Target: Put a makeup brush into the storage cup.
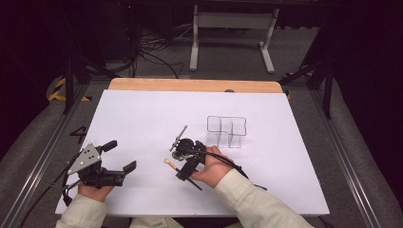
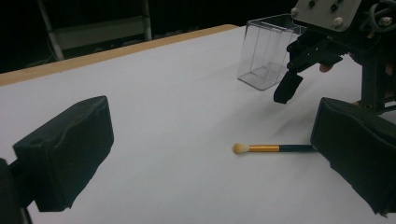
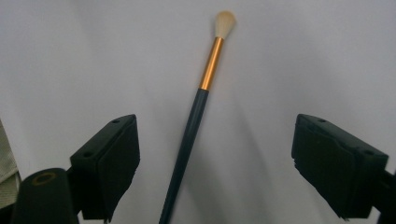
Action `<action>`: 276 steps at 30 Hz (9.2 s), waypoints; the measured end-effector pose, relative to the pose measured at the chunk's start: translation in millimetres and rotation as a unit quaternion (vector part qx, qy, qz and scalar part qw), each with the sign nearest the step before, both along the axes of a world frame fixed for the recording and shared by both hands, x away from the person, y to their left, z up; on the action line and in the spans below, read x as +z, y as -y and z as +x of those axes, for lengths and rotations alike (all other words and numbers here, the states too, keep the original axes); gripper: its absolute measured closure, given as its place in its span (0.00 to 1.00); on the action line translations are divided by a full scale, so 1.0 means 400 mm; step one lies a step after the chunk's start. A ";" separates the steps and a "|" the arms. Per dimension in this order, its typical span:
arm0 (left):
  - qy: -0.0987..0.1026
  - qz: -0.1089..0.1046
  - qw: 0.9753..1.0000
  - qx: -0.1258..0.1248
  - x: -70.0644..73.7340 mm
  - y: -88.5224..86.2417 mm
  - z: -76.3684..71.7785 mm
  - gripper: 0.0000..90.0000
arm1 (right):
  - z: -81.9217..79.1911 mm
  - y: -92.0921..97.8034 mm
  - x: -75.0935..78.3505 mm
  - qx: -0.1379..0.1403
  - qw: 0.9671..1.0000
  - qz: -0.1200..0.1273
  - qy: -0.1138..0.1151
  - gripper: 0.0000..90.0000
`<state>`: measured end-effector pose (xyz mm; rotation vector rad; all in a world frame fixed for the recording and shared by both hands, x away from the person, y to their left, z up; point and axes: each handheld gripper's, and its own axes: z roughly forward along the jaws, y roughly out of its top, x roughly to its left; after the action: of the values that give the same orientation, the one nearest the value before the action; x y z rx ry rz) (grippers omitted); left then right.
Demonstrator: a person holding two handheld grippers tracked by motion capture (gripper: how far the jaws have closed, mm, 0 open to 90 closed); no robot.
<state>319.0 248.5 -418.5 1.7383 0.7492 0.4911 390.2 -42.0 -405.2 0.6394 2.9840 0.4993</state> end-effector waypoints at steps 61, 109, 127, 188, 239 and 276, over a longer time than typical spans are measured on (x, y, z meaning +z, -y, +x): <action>-0.014 0.002 1.000 -0.007 -0.005 0.003 0.004 0.01 | -0.004 -0.057 -0.049 -0.026 0.996 -0.073 -0.050 0.92; -0.011 0.003 1.000 -0.002 -0.007 0.005 0.008 0.02 | -0.054 0.097 0.169 -0.042 0.990 0.119 0.070 0.93; -0.013 0.005 1.000 -0.003 -0.007 0.006 0.008 0.02 | -0.086 0.194 0.214 -0.054 0.956 0.230 0.175 0.92; -0.015 0.005 1.000 -0.006 -0.008 0.007 0.009 0.02 | -0.024 0.427 0.197 -0.143 0.845 0.417 0.302 0.92; -0.018 0.004 1.000 -0.007 -0.009 0.006 0.010 0.02 | 0.079 0.450 0.144 -0.186 0.817 0.433 0.332 0.92; -0.015 0.003 1.000 -0.007 -0.008 0.006 0.011 0.02 | 0.101 0.443 0.072 -0.214 0.856 0.390 0.263 0.92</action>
<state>323.3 246.0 -421.7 1.7584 0.7573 0.4582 430.7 -219.4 -376.3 0.9642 1.9605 1.5506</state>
